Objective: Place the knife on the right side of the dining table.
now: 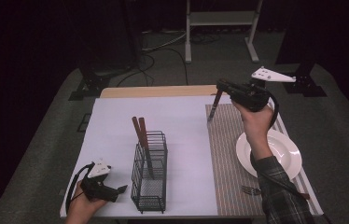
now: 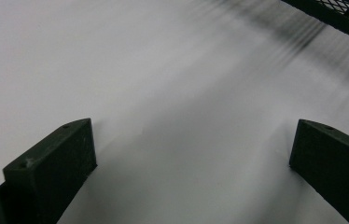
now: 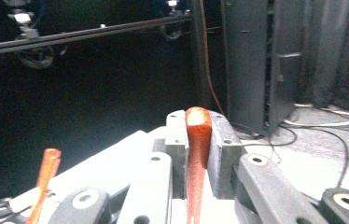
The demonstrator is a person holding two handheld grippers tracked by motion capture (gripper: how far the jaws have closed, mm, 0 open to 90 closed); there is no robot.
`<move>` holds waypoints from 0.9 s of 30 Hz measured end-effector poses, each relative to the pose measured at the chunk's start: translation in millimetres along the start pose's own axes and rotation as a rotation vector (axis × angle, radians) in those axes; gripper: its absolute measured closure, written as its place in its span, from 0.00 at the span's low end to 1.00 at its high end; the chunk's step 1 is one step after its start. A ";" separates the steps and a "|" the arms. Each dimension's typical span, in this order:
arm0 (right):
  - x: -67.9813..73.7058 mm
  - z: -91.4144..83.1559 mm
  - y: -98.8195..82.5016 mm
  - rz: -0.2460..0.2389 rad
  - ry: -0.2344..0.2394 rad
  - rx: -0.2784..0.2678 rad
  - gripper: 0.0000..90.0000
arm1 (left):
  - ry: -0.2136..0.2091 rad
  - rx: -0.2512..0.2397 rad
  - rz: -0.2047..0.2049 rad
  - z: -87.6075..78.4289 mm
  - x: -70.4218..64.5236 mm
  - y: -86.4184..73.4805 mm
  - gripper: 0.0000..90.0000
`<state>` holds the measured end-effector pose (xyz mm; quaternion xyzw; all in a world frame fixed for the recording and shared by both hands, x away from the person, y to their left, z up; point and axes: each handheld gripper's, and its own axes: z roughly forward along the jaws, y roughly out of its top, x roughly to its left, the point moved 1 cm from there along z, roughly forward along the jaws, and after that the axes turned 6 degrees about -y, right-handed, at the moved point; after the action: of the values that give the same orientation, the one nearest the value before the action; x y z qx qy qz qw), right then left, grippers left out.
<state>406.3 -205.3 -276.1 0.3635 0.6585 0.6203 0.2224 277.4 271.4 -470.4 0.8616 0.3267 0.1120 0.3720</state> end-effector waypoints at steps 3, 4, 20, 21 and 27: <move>-10.2 -1.9 -2.7 0.007 -0.033 -0.002 0.89 | 0.000 0.000 0.000 0.0 0.0 0.0 0.00; -12.7 -2.3 -3.4 0.008 -0.040 -0.003 0.89 | 0.000 0.000 0.000 0.0 0.0 0.0 0.00; -66.8 -2.5 -31.6 0.062 -0.208 0.014 0.89 | 0.001 0.001 0.002 0.0 0.0 0.0 0.00; -69.3 -2.1 -33.6 0.061 -0.218 0.017 0.89 | 0.001 0.001 0.002 0.0 0.0 0.0 0.00; -80.6 0.1 -43.0 0.085 -0.256 0.022 0.89 | 0.001 0.000 0.002 0.0 -0.1 0.0 0.00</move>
<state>448.9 -264.6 -331.0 0.4697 0.6155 0.5704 0.2741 277.4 271.4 -470.4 0.8620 0.3260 0.1129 0.3715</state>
